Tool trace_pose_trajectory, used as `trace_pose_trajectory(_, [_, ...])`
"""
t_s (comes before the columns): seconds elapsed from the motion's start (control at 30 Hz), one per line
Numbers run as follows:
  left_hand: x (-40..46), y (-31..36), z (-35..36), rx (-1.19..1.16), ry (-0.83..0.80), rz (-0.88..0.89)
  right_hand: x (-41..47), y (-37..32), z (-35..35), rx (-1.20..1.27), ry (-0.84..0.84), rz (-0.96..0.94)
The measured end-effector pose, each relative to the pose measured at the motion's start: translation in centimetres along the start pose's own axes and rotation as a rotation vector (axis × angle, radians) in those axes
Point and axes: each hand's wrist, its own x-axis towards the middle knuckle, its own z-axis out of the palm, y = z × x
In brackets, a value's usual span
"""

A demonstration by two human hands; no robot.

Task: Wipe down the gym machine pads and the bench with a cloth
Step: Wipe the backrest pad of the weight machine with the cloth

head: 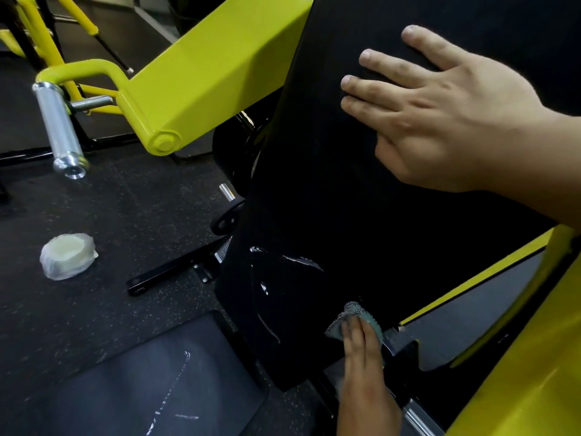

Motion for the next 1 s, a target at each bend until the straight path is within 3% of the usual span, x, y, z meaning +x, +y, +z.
trace_pose_trajectory(0.07, [1.6,0.6,-2.2,-0.076,0.03,0.041,-0.1,-0.1,0.1,-0.01,0.011,0.005])
trace_pose_trajectory(0.23, [12.7,0.6,-10.4,-0.223,0.355,0.025,0.1,-0.3,0.1,-0.021,0.002,0.019])
trace_pose_trajectory(0.33, [17.7,-0.1,-15.7,-0.241,0.324,-0.104,0.0,-0.3,0.1,-0.023,0.002,0.011])
trace_pose_trajectory(0.43, [19.1,-0.9,-17.9,-0.233,0.279,-0.087,0.2,-0.5,0.2,-0.025,-0.002,0.005])
trace_pose_trajectory(0.6, [15.7,-1.0,-14.3,-0.235,0.329,-0.037,0.9,-1.6,0.5,-0.047,-0.041,-0.022])
trace_pose_trajectory(0.83, [2.5,2.0,-4.4,-0.338,0.113,-0.005,1.7,-3.2,0.5,-0.017,-0.078,-0.054])
trace_pose_trajectory(1.0, [2.3,2.1,-3.5,-0.307,0.097,-0.02,1.6,-4.9,0.5,0.037,-0.128,-0.079])
